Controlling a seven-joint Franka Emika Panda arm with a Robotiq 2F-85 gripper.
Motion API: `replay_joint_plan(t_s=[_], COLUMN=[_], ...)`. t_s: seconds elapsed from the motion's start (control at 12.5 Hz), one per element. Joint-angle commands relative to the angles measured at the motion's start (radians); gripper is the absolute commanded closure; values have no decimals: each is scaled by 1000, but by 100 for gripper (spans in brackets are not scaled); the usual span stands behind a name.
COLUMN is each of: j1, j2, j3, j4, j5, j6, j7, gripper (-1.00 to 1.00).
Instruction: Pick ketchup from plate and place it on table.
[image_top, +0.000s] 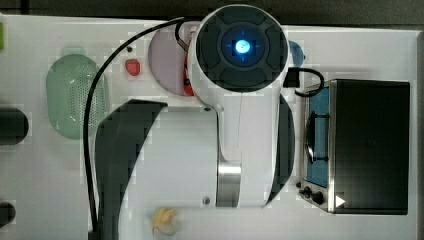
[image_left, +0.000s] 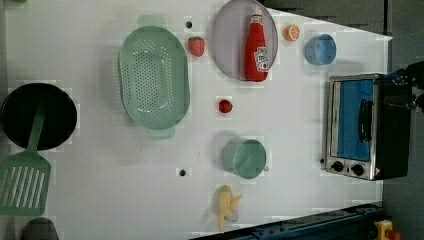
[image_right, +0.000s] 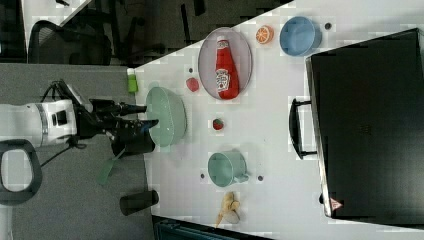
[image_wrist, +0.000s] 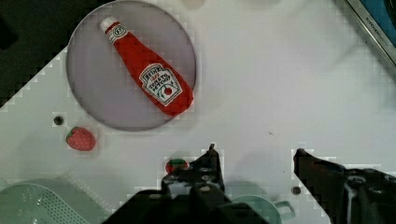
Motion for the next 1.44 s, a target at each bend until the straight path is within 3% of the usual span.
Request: replay_joint_plan(t_s=[0.08, 0.24, 0.8, 1.44], j1=[-94, -94, -78, -51], j2=[-258, -250, -69, 253], j3=[42, 43, 77, 117], j4=[-165, -165, -163, -158], j5=[-4, -4, -4, -4], j6=[-115, -111, 34, 399], j7=[63, 63, 58, -49], gripper=[-59, -99, -100, -100])
